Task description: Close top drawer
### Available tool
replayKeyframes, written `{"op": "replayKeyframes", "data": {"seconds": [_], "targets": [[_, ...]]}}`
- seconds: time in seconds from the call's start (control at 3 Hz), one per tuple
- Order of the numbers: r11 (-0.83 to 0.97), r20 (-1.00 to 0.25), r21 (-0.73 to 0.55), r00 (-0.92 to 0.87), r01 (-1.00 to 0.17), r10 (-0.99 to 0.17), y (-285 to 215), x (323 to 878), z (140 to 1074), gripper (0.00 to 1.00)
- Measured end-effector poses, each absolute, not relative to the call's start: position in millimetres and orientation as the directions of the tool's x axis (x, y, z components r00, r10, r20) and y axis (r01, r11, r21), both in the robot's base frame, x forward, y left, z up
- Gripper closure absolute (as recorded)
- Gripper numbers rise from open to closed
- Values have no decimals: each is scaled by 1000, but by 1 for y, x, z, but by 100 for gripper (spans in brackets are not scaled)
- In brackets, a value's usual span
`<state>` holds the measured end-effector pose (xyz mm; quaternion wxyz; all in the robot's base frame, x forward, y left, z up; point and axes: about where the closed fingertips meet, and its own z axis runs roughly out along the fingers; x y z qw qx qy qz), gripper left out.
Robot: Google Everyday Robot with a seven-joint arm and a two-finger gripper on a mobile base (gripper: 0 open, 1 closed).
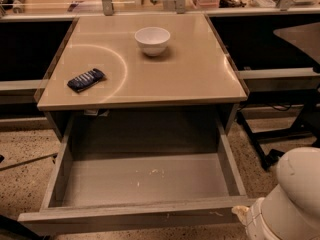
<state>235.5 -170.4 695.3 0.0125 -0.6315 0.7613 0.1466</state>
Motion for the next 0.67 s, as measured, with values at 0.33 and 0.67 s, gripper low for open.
{"op": "replayKeyframes", "data": {"seconds": [0.33,0.67], "targets": [[133,-234,233,-188,-963,-954,-162,226,669,0],[78,-258,253,-145,-964,-955,-147,233,643,0]]}}
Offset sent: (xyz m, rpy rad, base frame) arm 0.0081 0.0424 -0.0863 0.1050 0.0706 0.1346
